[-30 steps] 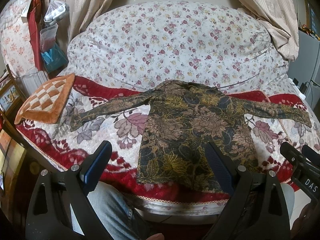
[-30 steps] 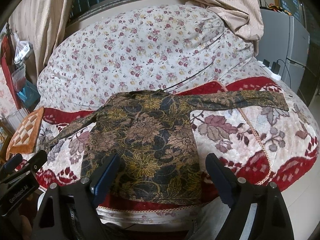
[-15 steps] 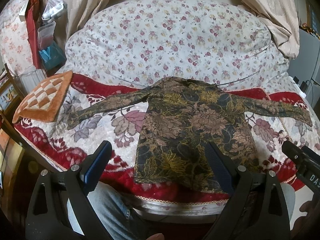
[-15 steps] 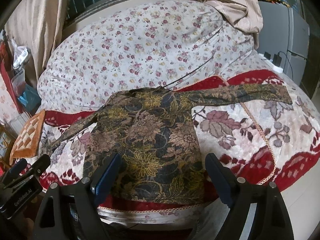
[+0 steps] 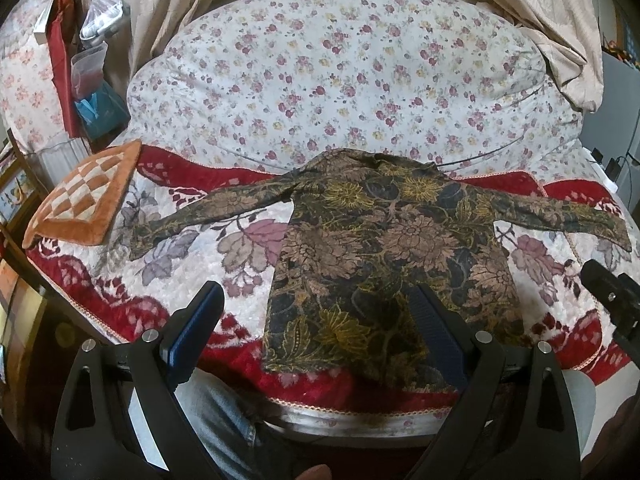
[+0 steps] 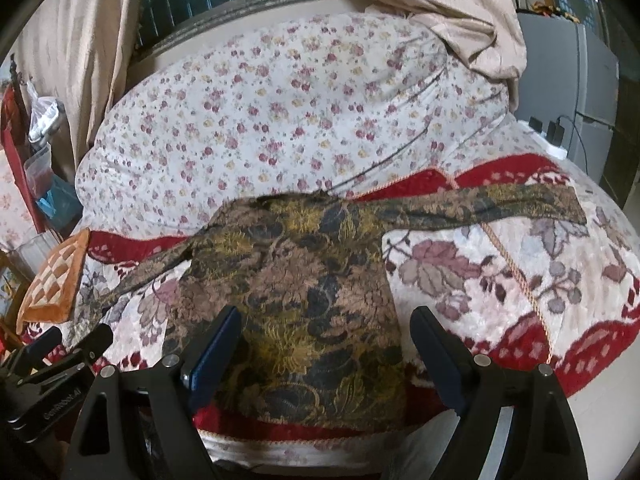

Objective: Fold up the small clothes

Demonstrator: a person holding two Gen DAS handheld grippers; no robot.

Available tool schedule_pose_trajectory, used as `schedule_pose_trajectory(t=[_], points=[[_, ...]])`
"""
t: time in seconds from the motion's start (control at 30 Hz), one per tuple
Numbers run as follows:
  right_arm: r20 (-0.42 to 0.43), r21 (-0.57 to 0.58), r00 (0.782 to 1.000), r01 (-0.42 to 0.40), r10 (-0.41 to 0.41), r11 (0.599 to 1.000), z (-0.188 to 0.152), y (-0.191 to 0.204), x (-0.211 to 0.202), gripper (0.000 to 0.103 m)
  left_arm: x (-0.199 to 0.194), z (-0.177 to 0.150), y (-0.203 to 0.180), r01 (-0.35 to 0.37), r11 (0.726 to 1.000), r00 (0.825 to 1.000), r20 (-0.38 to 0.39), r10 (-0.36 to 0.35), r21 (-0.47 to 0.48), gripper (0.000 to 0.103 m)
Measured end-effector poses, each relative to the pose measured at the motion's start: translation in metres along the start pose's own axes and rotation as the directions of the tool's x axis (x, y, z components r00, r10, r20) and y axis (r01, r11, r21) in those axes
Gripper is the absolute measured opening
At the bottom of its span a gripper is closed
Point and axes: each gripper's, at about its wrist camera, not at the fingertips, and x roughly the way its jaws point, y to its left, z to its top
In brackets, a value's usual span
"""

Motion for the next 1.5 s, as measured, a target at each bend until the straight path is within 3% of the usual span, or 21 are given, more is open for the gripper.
schedule_pose_trajectory(t=[0.17, 0.37, 0.6, 0.73, 0.83, 0.93, 1.1, 1.17, 1.2, 1.3, 1.4, 1.47, 1.5], points=[[-0.017, -0.019, 1.000, -0.013, 0.013, 1.000, 0.009, -0.006, 0.011, 0.085, 0.013, 0.016, -0.014, 0.052, 0.998, 0.998, 0.029, -0.051, -0.026, 0.094], [-0.076, 0.053, 0.997, 0.005, -0.001, 0.999, 0.020, -0.035, 0.040, 0.085, 0.029, 0.039, -0.035, 0.096, 0.995, 0.991, 0.090, -0.095, -0.007, 0.094], [-0.109, 0.112, 0.993, 0.051, -0.039, 0.992, 0.036, -0.083, 0.071, 0.085, 0.061, 0.064, -0.085, 0.198, 0.980, 0.980, 0.005, -0.198, 0.021, 0.094], [-0.144, 0.176, 0.988, 0.087, -0.062, 0.980, 0.045, -0.133, 0.096, 0.084, 0.084, 0.082, -0.131, 0.279, 0.960, 0.960, -0.042, -0.278, 0.026, 0.094], [-0.180, 0.263, 0.980, 0.133, -0.087, 0.956, 0.044, -0.187, 0.118, 0.068, 0.105, 0.092, -0.177, 0.337, 0.939, 0.939, -0.094, -0.331, 0.071, 0.094], [-0.200, 0.363, 0.976, 0.160, -0.091, 0.918, 0.042, -0.241, 0.136, 0.065, 0.129, 0.092, -0.222, 0.379, 0.919, 0.920, -0.151, -0.361, 0.113, 0.094], [-0.190, 0.531, 0.973, 0.215, -0.132, 0.820, 0.049, -0.340, 0.158, 0.061, 0.165, 0.085, -0.277, 0.434, 0.892, 0.886, -0.238, -0.397, 0.127, 0.094], [-0.155, 0.579, 0.983, 0.172, -0.099, 0.797, 0.057, -0.367, 0.162, 0.054, 0.172, 0.083, -0.287, 0.445, 0.888, 0.877, -0.255, -0.407, 0.115, 0.094], [-0.142, 0.590, 0.986, 0.156, -0.088, 0.792, 0.063, -0.375, 0.163, 0.052, 0.176, 0.081, -0.288, 0.445, 0.888, 0.876, -0.261, -0.405, 0.115, 0.094], [-0.147, 0.571, 0.975, 0.222, -0.168, 0.790, 0.086, -0.389, 0.169, 0.047, 0.184, 0.075, -0.289, 0.445, 0.888, 0.874, -0.271, -0.403, 0.115, 0.094], [-0.129, 0.600, 0.978, 0.210, -0.166, 0.772, 0.093, -0.401, 0.178, 0.045, 0.187, 0.071, -0.280, 0.434, 0.893, 0.878, -0.278, -0.390, 0.116, 0.094], [-0.129, 0.586, 0.968, 0.248, -0.213, 0.772, 0.099, -0.404, 0.180, 0.035, 0.186, 0.070, -0.271, 0.428, 0.897, 0.881, -0.272, -0.386, 0.114, 0.094], [-0.137, 0.576, 0.960, 0.279, -0.246, 0.768, 0.101, -0.404, 0.182, 0.019, 0.185, 0.071, -0.265, 0.424, 0.899, 0.884, -0.267, -0.384, 0.111, 0.094]])
